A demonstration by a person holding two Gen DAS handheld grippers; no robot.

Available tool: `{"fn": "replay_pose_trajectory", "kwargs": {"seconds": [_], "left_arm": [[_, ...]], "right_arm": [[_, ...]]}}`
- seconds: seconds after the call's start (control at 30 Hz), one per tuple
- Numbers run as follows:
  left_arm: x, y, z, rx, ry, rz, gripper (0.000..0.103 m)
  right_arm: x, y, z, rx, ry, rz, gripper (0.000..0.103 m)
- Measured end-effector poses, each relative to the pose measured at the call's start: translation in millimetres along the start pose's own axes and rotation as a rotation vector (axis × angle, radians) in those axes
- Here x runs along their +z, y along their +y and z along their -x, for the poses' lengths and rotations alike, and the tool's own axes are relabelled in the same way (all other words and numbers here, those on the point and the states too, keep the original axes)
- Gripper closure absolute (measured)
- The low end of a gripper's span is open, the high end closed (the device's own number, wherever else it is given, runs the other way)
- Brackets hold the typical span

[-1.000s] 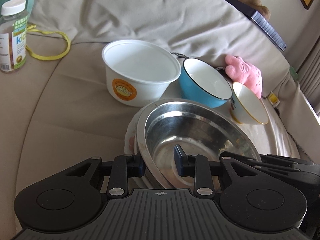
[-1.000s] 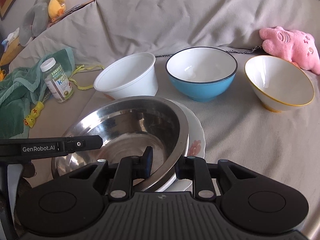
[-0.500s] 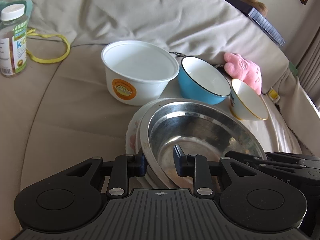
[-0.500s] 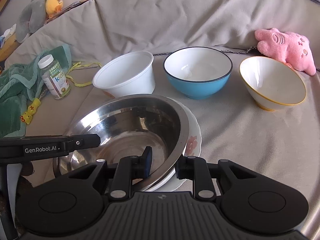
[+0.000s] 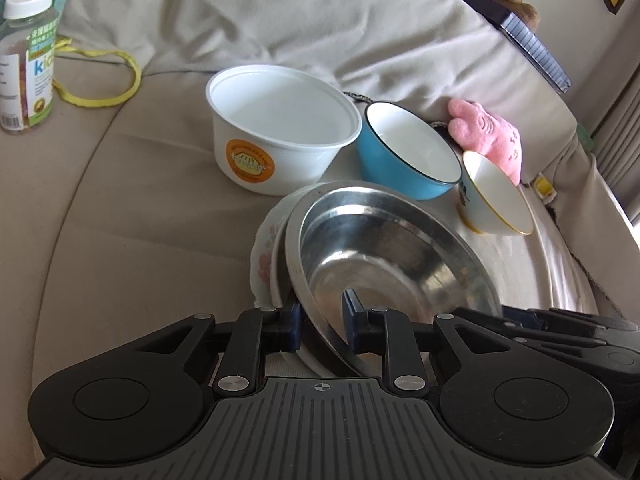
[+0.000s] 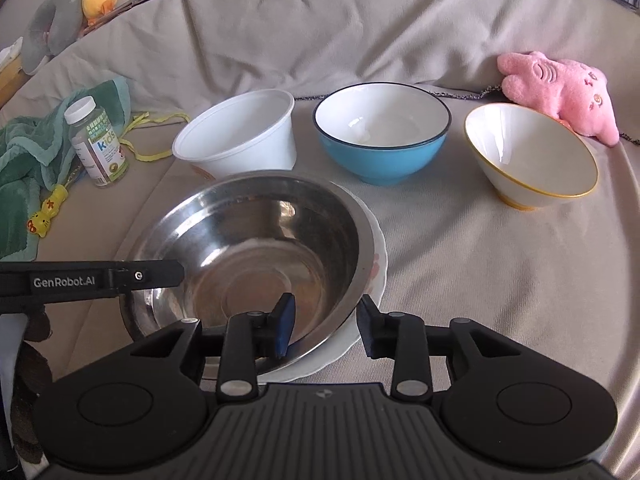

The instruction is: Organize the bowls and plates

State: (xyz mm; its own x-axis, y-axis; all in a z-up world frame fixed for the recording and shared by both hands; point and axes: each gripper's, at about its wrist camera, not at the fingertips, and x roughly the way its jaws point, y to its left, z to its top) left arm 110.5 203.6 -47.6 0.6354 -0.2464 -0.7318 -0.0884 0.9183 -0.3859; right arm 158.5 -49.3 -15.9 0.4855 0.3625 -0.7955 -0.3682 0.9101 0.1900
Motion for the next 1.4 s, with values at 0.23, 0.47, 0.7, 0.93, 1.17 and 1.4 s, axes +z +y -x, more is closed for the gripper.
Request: {"fn": "replay_pose_trajectory", "kwargs": {"seconds": [0.23, 0.47, 0.7, 0.93, 1.17, 1.4], "left_arm": [[-0.2, 3.9, 0.4, -0.013, 0.004, 0.018, 0.081], [0.8, 3.4, -5.4, -0.031, -0.014, 0.023, 0.073], [0.0, 5.7, -9.9, -0.051, -0.024, 0.032, 0.072], [5.4, 6.4, 4.5, -0.021, -0.007, 0.096, 0.075], [20.7, -21.9, 24.1, 0.182, -0.007, 0.041, 0.071], [33.6, -86.7, 11.9, 0.012, -0.081, -0.042, 0.071]], "right_arm": [[-2.7, -5.0, -5.2, 0.108, 0.039, -0.046, 0.068], [3.7, -2.5, -11.8, 0.080, 0.004, -0.014, 0.068], [3.7, -5.4, -13.2, 0.087, -0.009, -0.017, 0.069], [1.7, -21.6, 6.2, 0.157, -0.044, -0.056, 0.068], [-1.6, -65.0, 30.4, 0.171, -0.123, -0.140, 0.068], [-6.6, -120.3, 38.1, 0.060, -0.196, -0.203, 0.068]]}}
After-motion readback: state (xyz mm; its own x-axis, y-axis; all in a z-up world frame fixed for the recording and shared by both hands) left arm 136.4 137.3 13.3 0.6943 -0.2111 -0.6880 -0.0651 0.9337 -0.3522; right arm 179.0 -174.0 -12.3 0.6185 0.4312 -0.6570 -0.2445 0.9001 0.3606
